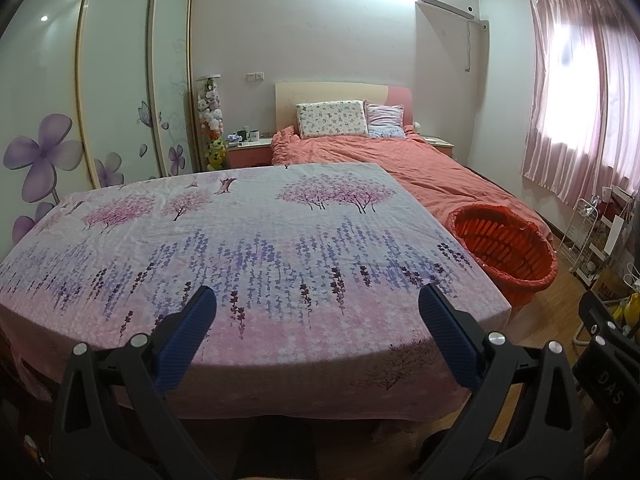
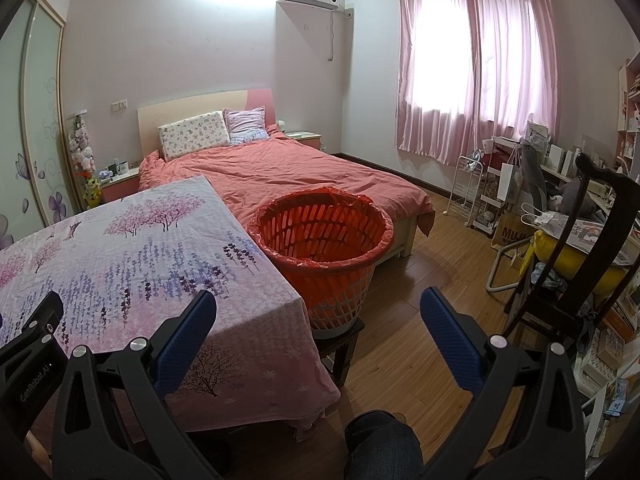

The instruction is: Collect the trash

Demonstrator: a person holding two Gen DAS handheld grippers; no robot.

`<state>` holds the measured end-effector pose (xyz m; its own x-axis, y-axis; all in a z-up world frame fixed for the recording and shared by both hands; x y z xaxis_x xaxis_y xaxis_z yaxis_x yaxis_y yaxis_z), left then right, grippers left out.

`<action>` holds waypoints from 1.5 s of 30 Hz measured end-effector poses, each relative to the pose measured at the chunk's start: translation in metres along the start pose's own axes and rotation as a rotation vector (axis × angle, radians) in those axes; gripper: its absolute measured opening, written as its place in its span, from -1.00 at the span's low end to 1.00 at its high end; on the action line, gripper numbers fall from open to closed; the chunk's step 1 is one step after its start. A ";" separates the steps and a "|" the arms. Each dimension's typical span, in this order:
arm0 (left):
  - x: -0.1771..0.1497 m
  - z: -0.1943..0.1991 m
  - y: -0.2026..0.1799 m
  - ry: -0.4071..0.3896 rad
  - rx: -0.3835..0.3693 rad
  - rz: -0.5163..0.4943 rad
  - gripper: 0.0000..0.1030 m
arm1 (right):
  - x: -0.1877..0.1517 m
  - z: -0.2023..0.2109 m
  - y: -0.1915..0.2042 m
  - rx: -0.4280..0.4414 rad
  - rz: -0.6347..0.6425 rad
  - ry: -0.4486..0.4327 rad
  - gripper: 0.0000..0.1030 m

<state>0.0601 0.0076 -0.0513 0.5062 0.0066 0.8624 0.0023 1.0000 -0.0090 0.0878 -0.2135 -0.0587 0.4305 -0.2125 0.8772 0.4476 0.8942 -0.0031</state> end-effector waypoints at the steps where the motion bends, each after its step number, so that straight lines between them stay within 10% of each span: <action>1: 0.001 0.000 0.000 -0.001 -0.001 0.001 0.92 | 0.000 0.000 0.000 0.000 0.000 0.000 0.96; 45: 0.001 -0.001 -0.005 -0.001 -0.002 -0.011 0.92 | 0.000 0.000 0.001 -0.001 0.000 0.001 0.96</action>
<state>0.0615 0.0024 -0.0514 0.5050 -0.0045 0.8631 0.0099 1.0000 -0.0005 0.0881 -0.2124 -0.0591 0.4311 -0.2130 0.8768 0.4486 0.8937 -0.0035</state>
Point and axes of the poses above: each gripper's, at about its wrist camera, not at the fingertips, and z roughly against the way its jaws point, y to its left, x to its top, the point moved 7 cm from there along -z, roughly the way its jaws point
